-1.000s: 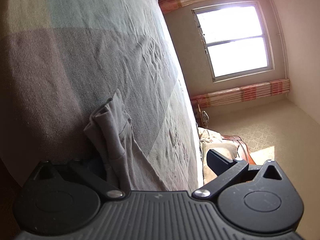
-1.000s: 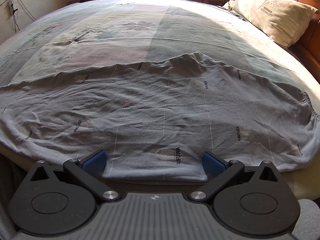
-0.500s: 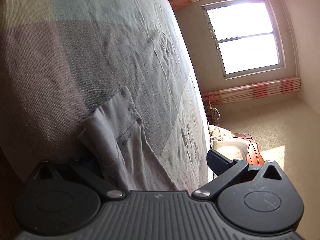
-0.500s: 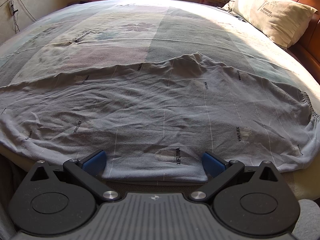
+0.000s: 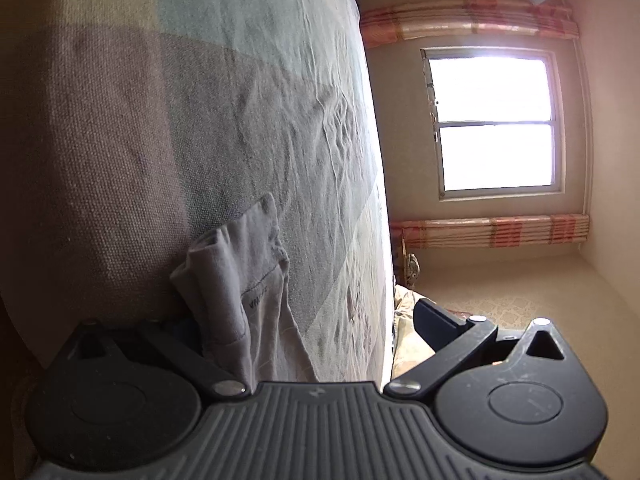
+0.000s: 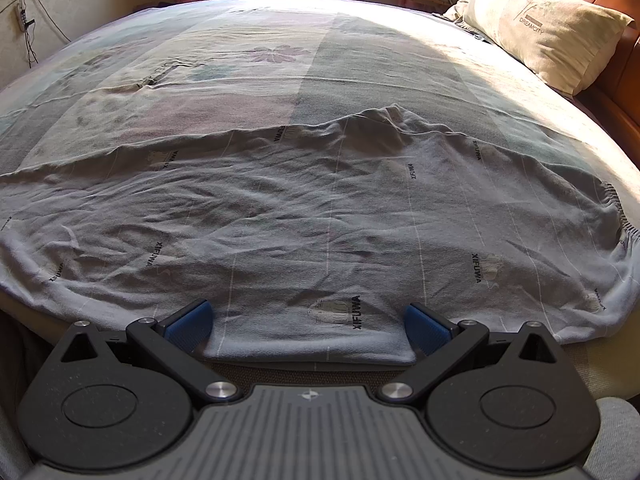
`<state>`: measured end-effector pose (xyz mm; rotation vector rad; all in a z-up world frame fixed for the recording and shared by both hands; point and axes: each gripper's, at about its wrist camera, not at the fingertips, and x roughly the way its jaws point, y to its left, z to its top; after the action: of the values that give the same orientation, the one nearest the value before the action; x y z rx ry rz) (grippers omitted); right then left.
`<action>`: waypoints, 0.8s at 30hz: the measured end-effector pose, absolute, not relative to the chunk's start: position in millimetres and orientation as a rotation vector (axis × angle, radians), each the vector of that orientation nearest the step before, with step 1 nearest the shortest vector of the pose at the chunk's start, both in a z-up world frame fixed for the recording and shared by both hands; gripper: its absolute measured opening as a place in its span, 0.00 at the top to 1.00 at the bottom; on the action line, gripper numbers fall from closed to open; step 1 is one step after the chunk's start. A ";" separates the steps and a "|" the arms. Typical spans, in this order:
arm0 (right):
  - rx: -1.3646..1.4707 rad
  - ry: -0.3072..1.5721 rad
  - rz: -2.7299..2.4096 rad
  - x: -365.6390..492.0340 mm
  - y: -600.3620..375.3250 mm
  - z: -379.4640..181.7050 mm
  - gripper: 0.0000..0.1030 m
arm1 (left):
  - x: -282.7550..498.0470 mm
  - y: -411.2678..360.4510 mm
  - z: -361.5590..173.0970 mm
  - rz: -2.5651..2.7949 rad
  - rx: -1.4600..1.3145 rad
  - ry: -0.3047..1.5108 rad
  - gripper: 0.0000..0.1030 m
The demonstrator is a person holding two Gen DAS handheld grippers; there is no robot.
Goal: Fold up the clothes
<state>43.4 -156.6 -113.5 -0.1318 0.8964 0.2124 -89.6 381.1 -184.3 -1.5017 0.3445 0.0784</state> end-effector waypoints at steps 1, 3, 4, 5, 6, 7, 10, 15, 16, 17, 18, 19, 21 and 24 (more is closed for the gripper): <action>-0.132 0.896 0.212 43.2 -156.6 -113.4 0.00 | -90.3 382.6 -186.5 0.071 -1.518 0.342 0.01; -0.131 0.895 0.211 42.9 -156.6 -113.5 0.00 | -90.6 384.4 -190.0 0.050 -1.532 0.347 0.01; -0.131 0.895 0.211 42.8 -156.6 -113.5 0.00 | -90.6 384.1 -190.6 0.042 -1.524 0.350 0.01; -0.131 0.894 0.211 42.6 -156.6 -113.6 0.00 | -90.6 383.8 -191.0 0.034 -1.512 0.354 0.01; -0.131 0.893 0.210 42.4 -156.6 -113.7 0.00 | -89.9 381.7 -190.2 0.030 -1.488 0.359 0.01; -0.130 0.892 0.210 42.3 -156.6 -113.9 0.00 | -88.7 378.6 -188.7 0.028 -1.457 0.364 0.01; -0.129 0.890 0.208 42.2 -156.3 -113.9 0.00 | -86.3 365.8 -180.0 0.025 -1.308 0.384 0.01; -0.129 0.889 0.207 42.1 -156.1 -113.9 0.00 | -90.4 366.4 -179.6 0.013 -1.299 0.350 0.01; -0.129 0.888 0.207 42.0 -156.2 -113.9 0.00 | -91.7 368.4 -180.5 0.009 -1.321 0.344 0.01; -0.129 0.887 0.207 41.9 -156.2 -114.0 0.00 | -92.9 370.4 -181.0 0.006 -1.340 0.344 0.01; -0.129 0.887 0.208 41.6 -156.2 -114.1 0.00 | -93.0 371.3 -179.7 0.002 -1.355 0.349 0.01; -0.129 0.887 0.207 41.4 -156.1 -114.1 0.00 | -92.5 371.6 -177.4 -0.002 -1.368 0.357 0.01; -0.129 0.888 0.207 41.2 -156.0 -113.9 0.00 | -89.5 368.8 -168.2 -0.013 -1.325 0.348 0.01; -0.129 0.890 0.205 41.4 -155.7 -113.7 0.00 | -83.3 363.6 -161.5 0.032 -1.247 0.365 0.01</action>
<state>41.4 -155.7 -113.7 -0.1292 0.8899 0.2054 -83.3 363.6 -161.5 -1.2470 0.3647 0.0317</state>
